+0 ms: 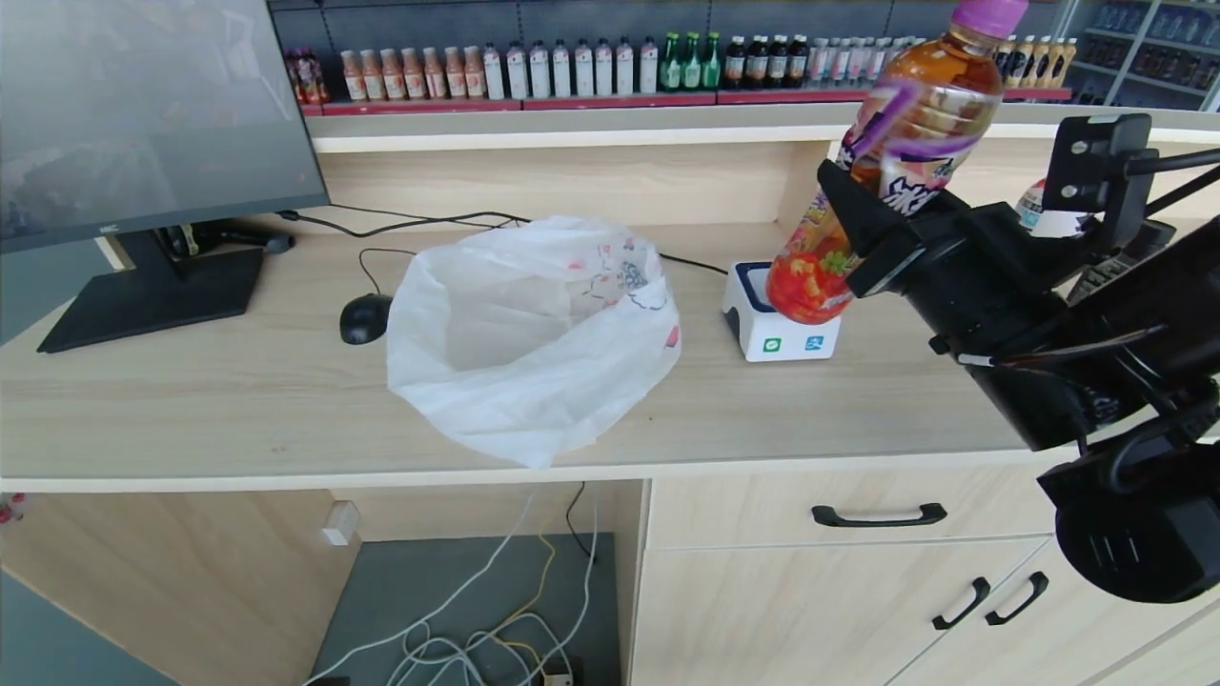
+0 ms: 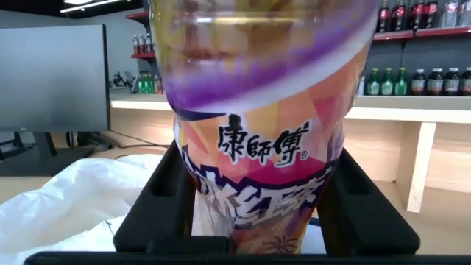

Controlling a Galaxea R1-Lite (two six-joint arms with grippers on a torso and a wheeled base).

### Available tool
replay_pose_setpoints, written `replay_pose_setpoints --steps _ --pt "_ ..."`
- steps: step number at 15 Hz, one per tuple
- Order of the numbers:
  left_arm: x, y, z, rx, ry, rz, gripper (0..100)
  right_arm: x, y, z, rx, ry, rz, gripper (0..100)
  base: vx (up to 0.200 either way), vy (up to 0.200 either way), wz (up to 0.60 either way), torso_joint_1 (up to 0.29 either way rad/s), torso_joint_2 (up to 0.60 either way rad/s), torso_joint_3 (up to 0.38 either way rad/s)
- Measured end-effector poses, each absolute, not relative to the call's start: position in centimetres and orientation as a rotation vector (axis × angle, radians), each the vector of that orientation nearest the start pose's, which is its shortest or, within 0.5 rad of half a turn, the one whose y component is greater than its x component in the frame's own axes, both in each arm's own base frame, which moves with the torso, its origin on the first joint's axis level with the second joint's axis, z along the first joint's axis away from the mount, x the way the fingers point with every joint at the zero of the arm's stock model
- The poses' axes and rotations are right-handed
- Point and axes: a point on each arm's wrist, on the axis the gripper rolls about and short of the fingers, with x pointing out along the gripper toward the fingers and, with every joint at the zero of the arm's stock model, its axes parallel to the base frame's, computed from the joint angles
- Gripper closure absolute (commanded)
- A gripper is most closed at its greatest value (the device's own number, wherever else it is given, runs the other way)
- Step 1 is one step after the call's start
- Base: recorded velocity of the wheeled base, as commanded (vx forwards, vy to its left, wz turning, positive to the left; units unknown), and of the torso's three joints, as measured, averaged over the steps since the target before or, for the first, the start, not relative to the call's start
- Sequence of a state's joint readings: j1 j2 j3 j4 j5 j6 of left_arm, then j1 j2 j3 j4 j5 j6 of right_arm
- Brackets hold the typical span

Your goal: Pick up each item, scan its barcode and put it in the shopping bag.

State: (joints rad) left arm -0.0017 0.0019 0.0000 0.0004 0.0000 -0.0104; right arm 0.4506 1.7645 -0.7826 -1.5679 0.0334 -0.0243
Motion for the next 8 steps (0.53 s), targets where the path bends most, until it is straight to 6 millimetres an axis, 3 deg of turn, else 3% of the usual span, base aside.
replay_pose_setpoints --steps 5,8 --pt "-2.27 0.0 7.55 -0.01 0.002 -0.001 0 27.55 12.98 24.94 0.098 -0.593 0.45 100 0.0 0.2 0.0 0.002 0.0 0.001" --pt "-2.27 0.01 7.55 -0.009 0.002 -0.003 0 27.84 12.58 25.56 0.096 -0.616 0.431 100 0.0 0.0 0.0 0.0 0.0 0.0"
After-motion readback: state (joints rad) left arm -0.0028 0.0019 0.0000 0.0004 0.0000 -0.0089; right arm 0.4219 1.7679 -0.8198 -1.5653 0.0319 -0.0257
